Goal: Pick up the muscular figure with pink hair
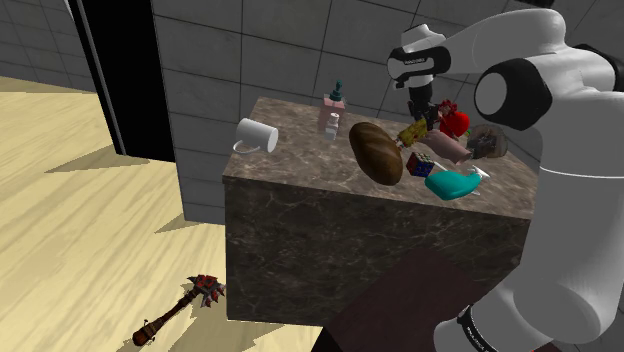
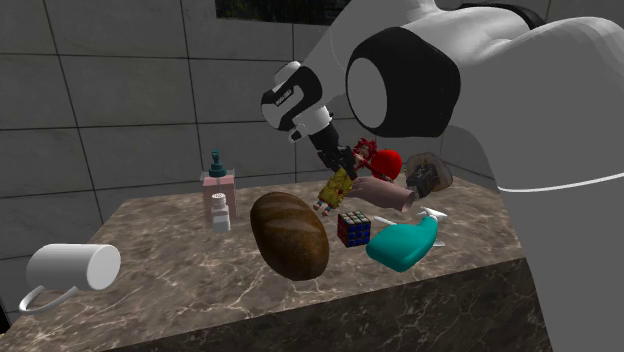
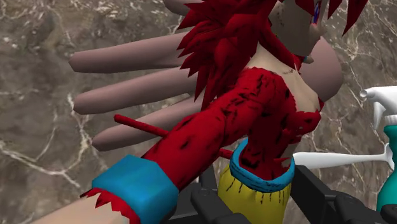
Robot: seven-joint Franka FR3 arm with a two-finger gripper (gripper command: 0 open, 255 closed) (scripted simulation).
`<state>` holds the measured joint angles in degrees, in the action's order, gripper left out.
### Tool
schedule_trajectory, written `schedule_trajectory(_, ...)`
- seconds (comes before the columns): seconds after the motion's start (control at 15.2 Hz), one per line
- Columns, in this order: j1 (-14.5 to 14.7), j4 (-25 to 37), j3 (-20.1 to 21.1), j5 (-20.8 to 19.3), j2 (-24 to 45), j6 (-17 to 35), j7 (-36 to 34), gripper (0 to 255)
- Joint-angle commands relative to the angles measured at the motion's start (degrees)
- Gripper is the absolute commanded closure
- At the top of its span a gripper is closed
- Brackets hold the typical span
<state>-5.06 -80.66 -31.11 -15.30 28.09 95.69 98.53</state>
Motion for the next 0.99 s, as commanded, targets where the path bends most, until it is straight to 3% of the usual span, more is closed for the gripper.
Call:
schedule_trajectory(0.0,0.00,-0.17,0.00,-0.01,0.04,0.07,-0.03,255)
schedule_trajectory(0.92,-0.77,9.41,-0.46,0.21,0.34,-8.46,3.46,255)
